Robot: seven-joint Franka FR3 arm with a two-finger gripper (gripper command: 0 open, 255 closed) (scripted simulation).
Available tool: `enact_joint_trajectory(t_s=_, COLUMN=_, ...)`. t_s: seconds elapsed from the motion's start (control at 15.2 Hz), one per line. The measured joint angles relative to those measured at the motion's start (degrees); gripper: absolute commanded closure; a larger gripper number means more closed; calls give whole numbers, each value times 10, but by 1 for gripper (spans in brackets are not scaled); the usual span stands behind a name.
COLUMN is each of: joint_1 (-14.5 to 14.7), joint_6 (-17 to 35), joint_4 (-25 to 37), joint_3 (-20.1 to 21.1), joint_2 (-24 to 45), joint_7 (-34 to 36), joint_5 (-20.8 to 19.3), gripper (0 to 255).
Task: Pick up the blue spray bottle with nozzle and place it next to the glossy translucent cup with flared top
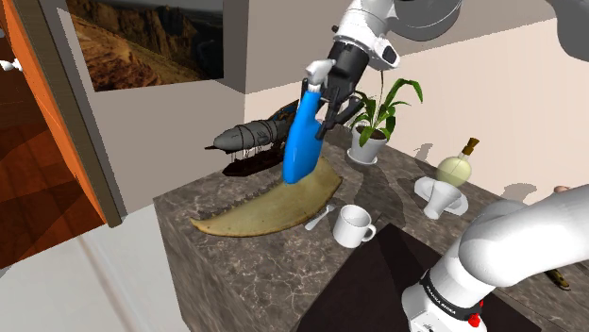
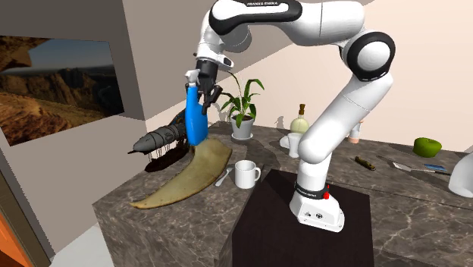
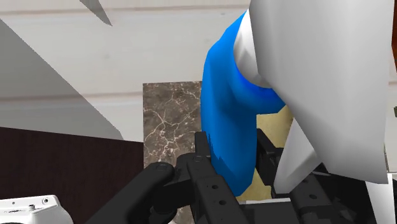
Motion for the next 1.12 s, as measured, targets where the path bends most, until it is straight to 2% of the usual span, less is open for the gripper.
enact_joint_trajectory(t_s=0.13, joint_1=-2, joint_6=-13, joint_4=6, joint_3=-8, joint_2=-4, joint_7=-2, joint_5=-3, gripper=255)
enact_joint_trajectory(t_s=0.59, joint_1=-17, joint_6=-77, joint_4=-61, joint_3=-81, joint_2=-96, joint_7=-61, joint_5=-31, gripper=255)
enact_joint_trajectory(t_s=1.12, joint_1=-45, joint_6=-163, joint_4=-100, joint_3=-182, joint_2=-177, joint_7=-138, joint_5=-101, gripper=255)
